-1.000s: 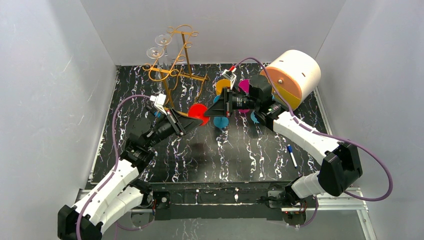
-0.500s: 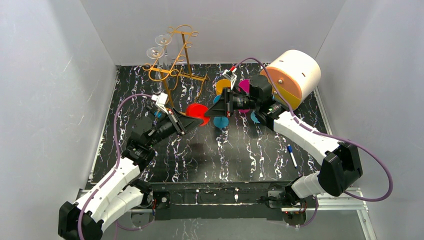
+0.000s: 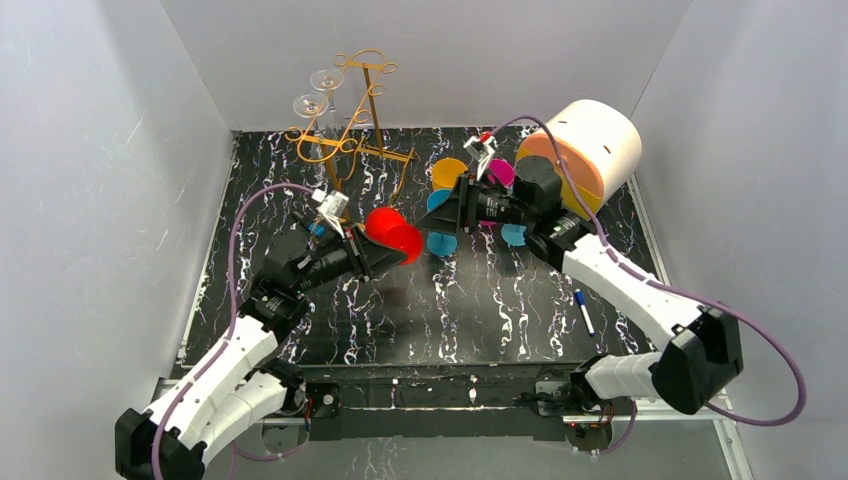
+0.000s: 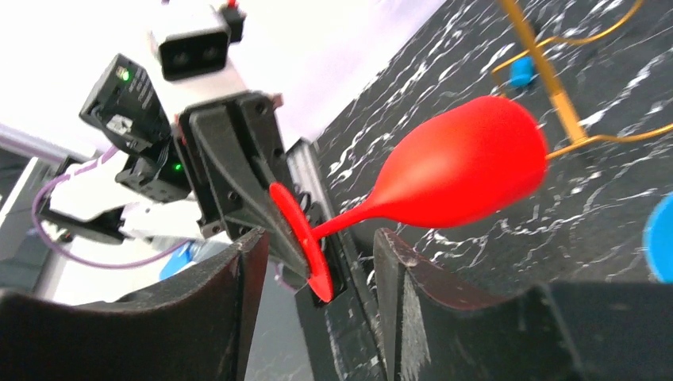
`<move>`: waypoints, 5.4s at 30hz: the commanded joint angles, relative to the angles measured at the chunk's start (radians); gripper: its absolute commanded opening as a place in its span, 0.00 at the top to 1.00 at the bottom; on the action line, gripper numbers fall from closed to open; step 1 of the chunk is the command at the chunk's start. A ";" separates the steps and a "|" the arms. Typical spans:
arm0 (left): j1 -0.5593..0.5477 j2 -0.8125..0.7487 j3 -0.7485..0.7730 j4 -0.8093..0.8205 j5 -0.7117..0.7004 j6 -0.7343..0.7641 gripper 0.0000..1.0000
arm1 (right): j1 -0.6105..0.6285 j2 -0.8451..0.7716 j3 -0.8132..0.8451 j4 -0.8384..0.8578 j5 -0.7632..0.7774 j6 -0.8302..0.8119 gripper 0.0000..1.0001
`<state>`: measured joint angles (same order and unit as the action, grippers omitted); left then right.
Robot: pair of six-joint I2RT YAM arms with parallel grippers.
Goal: Take the wine glass off the wine glass rack
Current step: Place the wine glass at the center of the board.
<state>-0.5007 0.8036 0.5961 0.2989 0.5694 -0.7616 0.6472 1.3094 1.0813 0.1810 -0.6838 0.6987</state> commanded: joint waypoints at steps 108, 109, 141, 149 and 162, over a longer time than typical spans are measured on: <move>-0.004 -0.161 0.073 -0.579 0.478 1.038 0.43 | -0.088 0.074 0.029 0.188 -0.598 0.146 0.99; -0.004 -0.174 0.069 -0.578 0.460 1.037 0.39 | -0.087 0.073 0.037 0.152 -0.586 0.124 0.99; -0.004 -0.305 0.104 -0.585 -0.684 0.780 0.02 | -0.056 -0.008 0.193 -0.844 0.565 -0.537 0.99; -0.004 -0.296 0.108 -0.631 -0.921 0.739 0.02 | -0.057 0.036 0.169 -0.731 0.806 -0.480 0.99; -0.004 -0.349 0.075 -0.671 -1.177 0.657 0.02 | -0.026 0.126 0.142 -0.552 0.847 -0.418 0.99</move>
<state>-0.5060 0.4500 0.6724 -0.3248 -0.4496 -0.0311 0.5934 1.4334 1.2442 -0.5011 0.1032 0.2634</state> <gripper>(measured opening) 0.983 0.052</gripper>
